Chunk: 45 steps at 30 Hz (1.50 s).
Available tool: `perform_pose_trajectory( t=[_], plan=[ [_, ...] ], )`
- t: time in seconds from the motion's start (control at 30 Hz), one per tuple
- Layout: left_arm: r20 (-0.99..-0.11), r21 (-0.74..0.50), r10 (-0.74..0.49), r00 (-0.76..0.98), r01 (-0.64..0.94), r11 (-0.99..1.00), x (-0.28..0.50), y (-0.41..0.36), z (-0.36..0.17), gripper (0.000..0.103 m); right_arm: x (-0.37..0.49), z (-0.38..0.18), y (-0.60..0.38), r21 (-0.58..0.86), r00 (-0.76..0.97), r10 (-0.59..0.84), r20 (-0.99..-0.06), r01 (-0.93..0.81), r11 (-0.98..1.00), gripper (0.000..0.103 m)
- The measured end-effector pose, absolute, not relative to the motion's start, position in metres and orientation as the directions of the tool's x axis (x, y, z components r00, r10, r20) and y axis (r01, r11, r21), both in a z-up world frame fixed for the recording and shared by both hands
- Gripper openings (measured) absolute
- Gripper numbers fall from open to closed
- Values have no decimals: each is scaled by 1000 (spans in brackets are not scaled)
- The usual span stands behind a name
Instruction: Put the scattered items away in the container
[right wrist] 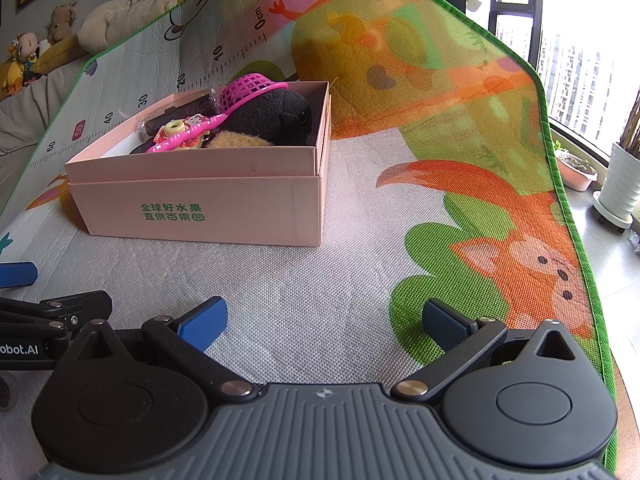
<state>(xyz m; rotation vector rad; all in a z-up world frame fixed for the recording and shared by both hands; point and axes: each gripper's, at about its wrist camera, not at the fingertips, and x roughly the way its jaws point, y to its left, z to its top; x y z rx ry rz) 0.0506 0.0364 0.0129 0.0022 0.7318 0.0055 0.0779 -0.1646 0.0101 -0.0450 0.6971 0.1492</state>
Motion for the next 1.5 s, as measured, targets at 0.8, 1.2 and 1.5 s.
perform_pose_trajectory(
  t=[0.8,1.2,1.5],
  plan=[
    [-660,6,13,752,-13,1000,50,36,13,103,79,9,-164,8,757,122,-642,-152,988,103],
    [-659,5,13,752,-13,1000,50,36,12,103,79,9,-164,8,757,122,-642,-152,988,103],
    [-657,1,11,754,-13,1000,49,36,12,103,79,8,-163,8,757,122,-642,-152,988,103]
  ],
)
